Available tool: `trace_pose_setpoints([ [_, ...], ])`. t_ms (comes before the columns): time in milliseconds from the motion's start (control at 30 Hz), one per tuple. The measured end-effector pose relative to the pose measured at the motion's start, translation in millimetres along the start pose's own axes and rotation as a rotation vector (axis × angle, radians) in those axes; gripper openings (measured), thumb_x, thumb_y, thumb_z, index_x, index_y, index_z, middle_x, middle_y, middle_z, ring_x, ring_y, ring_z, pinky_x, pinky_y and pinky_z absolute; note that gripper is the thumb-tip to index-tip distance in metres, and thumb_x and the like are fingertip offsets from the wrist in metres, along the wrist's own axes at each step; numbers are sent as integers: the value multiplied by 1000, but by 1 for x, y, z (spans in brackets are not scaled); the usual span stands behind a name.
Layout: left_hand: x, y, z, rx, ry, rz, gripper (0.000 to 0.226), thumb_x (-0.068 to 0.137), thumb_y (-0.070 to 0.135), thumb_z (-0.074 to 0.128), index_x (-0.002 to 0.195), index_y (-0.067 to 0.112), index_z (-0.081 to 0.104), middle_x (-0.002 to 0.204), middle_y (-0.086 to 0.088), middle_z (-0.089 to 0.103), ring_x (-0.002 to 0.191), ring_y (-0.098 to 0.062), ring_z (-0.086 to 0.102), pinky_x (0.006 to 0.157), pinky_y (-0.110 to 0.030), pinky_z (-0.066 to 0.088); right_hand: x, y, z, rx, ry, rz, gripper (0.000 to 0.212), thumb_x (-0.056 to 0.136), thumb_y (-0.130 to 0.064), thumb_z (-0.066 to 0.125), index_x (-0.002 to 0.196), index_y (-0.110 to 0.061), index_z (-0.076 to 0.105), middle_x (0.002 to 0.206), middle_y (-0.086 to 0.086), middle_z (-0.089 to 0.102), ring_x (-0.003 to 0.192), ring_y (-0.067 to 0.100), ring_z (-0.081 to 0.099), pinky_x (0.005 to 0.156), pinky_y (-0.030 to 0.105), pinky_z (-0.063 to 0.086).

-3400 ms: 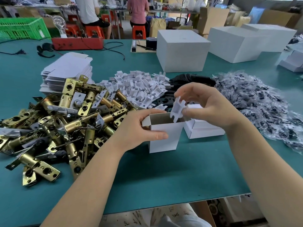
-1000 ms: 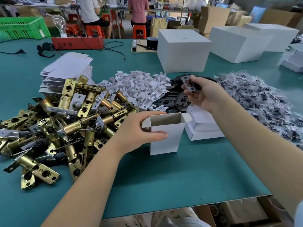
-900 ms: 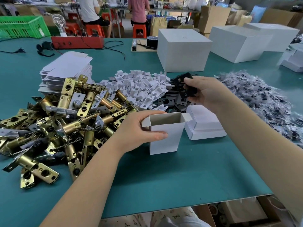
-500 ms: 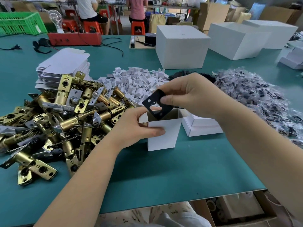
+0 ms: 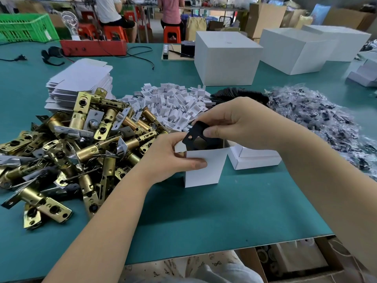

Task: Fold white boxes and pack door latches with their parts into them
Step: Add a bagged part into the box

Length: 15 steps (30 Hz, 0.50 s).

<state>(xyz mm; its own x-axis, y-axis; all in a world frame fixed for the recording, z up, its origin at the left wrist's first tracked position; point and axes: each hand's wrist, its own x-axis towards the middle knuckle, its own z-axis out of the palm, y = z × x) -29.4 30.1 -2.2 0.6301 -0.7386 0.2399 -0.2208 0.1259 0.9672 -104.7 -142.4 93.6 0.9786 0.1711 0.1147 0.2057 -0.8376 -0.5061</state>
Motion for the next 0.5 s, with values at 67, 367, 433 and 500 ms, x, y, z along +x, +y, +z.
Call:
trace_pose_setpoints([
  [67, 0, 0, 0, 12, -3, -1, 37, 67, 2, 83, 82, 34, 77, 83, 14, 74, 80, -1, 69, 72, -16, 54, 0, -1, -2, -10, -3, 1, 22, 91, -18, 63, 108, -28, 73, 90, -8, 73, 85, 12, 65, 81, 38, 51],
  [367, 0, -1, 2, -21, 17, -16, 33, 65, 12, 81, 83, 40, 76, 83, 18, 73, 81, 2, 68, 70, -14, 52, 1, -9, 6, -39, 23, -5, 16, 92, -16, 59, 102, -22, 70, 80, -12, 66, 74, 2, 55, 68, 21, 46],
  [433, 0, -2, 3, -39, 11, -22, 40, 67, 9, 82, 85, 43, 75, 88, 20, 72, 85, 1, 69, 74, -17, 53, -1, -4, 10, 36, 88, 15, 15, 92, -14, 59, 100, -22, 70, 83, -10, 66, 75, 5, 57, 71, 25, 48],
  [500, 0, -1, 3, -78, -1, -43, 42, 65, 13, 81, 90, 46, 74, 90, 20, 74, 84, 0, 70, 71, -15, 53, -3, 2, 10, 53, 124, 11, 18, 92, -12, 58, 99, -24, 69, 87, -9, 68, 78, 5, 58, 74, 25, 47],
])
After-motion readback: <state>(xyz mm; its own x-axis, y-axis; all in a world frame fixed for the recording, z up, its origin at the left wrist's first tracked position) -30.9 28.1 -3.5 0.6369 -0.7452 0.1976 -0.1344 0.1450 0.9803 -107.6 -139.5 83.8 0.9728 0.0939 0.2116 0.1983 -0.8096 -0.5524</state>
